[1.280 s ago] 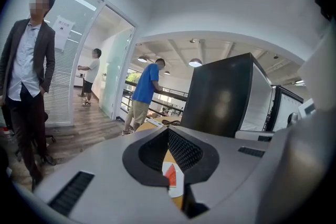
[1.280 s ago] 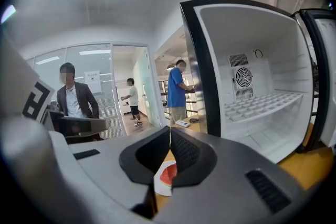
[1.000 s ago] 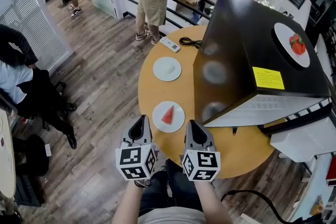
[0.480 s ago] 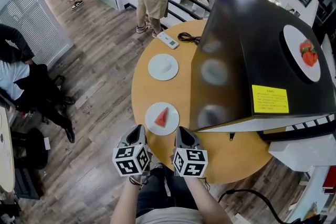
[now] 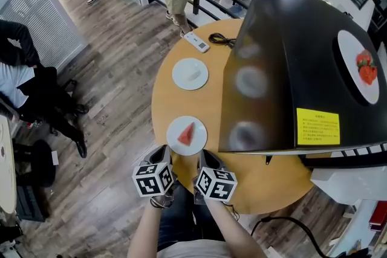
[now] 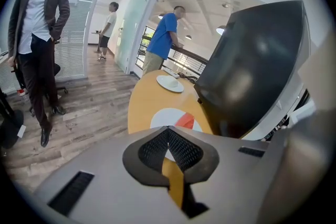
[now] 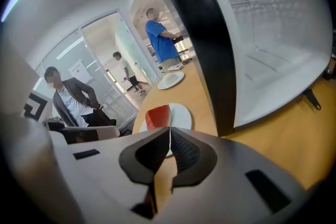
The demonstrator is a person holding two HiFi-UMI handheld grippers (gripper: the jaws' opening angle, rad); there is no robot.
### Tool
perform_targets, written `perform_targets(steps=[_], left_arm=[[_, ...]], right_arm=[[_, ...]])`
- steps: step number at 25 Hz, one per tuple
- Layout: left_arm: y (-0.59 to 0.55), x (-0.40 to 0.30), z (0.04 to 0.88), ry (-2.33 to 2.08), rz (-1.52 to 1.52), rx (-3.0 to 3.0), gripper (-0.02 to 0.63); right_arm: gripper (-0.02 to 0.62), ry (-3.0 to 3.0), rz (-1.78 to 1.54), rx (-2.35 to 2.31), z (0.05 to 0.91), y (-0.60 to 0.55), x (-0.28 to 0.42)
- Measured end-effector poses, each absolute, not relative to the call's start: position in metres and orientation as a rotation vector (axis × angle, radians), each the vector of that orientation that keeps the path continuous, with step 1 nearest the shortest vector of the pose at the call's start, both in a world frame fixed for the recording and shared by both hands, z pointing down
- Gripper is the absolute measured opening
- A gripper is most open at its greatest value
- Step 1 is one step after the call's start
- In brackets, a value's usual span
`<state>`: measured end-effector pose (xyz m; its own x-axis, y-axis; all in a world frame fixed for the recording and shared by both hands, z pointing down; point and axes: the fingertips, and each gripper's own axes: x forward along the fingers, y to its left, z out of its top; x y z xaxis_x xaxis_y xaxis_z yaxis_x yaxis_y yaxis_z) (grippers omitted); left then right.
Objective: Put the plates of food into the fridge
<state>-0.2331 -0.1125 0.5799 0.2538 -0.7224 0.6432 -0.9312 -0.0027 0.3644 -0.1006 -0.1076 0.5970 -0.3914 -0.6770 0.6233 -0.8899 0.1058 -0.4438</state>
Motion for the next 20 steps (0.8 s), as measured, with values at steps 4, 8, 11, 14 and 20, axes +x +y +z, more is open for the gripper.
perform_targets(steps=[4,8,11,14,20], left_arm=[[-0.112,-0.234,0.594,-1.464,0.326,1.719,0.008],[-0.112,-0.238,0.610,-1.401,0.332,1.666,0.008],[-0.113,-0.242,0.619,-1.364,0.341,1.642,0.008],[-0.114,-0.242,0.627,-1.308,0.328,1.618,0.008],[-0.119,-0.242,0.636,-1.271,0.327,1.589,0.016]], right_arm=[[0.014,-2.045,1.328,1.600,0.612,-0.104,-0.099],[0.015,-1.946,1.517,1.676,0.627,-0.105,-0.092],[0.015,-1.907,1.590,1.710,0.634,-0.107,-0.088],[0.015,-1.912,1.638,1.725,0.637,-0.109,-0.092],[0.017,-1.868,1.754,1.753,0.645,-0.109,-0.092]])
